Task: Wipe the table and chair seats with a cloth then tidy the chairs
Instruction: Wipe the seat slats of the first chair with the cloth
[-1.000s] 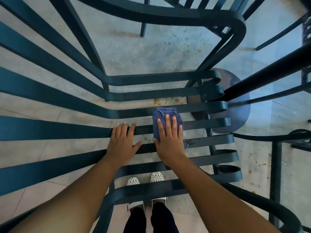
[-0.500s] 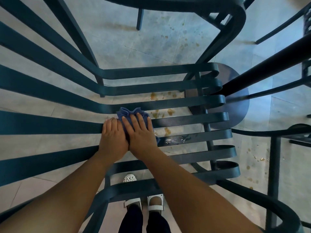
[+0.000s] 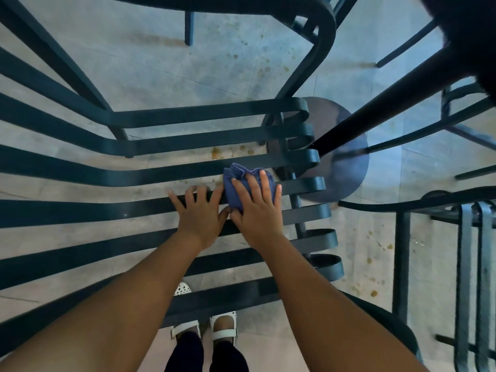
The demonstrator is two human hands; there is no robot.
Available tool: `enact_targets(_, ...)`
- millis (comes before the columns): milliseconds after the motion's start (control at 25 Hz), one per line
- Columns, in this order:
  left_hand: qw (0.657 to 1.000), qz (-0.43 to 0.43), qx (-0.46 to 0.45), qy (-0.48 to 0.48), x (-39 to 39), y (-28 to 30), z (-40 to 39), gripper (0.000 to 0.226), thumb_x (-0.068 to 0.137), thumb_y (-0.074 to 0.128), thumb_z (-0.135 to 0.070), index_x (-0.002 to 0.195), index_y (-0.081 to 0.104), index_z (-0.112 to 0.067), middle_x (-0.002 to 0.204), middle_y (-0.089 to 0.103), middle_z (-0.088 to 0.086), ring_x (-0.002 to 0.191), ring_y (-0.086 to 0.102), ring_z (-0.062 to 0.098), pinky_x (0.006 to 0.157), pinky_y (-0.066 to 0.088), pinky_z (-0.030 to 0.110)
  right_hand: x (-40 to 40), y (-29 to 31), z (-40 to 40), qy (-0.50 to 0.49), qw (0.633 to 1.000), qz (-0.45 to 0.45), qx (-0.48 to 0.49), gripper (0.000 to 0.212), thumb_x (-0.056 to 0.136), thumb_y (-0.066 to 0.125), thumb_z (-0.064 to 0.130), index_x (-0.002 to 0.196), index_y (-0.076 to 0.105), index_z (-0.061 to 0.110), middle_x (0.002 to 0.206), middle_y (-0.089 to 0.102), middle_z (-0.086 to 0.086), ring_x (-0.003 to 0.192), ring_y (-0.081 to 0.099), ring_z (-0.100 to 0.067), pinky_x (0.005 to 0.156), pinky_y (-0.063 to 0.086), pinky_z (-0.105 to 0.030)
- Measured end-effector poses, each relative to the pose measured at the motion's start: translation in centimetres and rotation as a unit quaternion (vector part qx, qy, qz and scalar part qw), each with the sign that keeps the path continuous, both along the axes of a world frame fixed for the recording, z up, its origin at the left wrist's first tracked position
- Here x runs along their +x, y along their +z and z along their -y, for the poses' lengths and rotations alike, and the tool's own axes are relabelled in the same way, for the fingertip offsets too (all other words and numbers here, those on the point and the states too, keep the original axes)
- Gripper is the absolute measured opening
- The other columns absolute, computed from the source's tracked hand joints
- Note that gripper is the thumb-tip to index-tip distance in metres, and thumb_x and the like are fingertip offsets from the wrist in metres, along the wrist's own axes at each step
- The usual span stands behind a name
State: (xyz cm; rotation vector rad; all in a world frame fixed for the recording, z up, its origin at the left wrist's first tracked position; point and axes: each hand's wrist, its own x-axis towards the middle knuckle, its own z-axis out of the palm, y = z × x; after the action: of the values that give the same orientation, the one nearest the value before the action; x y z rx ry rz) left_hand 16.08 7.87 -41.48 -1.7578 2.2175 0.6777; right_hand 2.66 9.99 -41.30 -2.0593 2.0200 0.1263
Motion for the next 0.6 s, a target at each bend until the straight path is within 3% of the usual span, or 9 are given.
enact_targets(280,0.999,-0.024,-0.023,0.002,-1.0,-0.5,0.1,0.055,0.096,0.026,-0.054,0.146,0.023,-0.032,0.14,0.035,0.01,0.133,0.025,0.033,0.108,0.003,0.063,-4.7,0.5,-0.2,-0.063,0.998,0.009,-0.004,0.063,0.088,0.037,0.045,0.147,0.026,0.026,0.156,0.02,-0.007,0.145,0.0,-0.03,0.113,-0.003,-0.054)
enact_targets(400,0.997,-0.048,-0.052,0.0,0.9,-1.2,-0.1,0.062,0.093,0.019,-0.061,0.14,0.037,-0.027,0.125,0.047,0.01,0.121,0.039,0.033,0.109,0.012,0.059,-5.7,0.6,-0.1,-0.104,0.994,0.008,-0.007,0.063,0.088,0.027,0.048,0.147,0.023,0.028,0.157,0.016,-0.007,0.145,-0.005,-0.031,0.112,-0.005,-0.052)
enact_targets(600,0.998,-0.017,-0.039,0.044,5.6,-1.7,-0.1,0.057,0.091,0.027,-0.057,0.136,0.04,-0.024,0.126,0.045,0.01,0.122,0.037,0.031,0.11,0.011,0.051,-6.6,0.7,0.4,-0.194,0.981,0.02,0.008,0.055,0.095,0.028,0.042,0.146,0.023,0.023,0.158,0.005,-0.008,0.144,-0.01,-0.034,0.114,-0.001,-0.053)
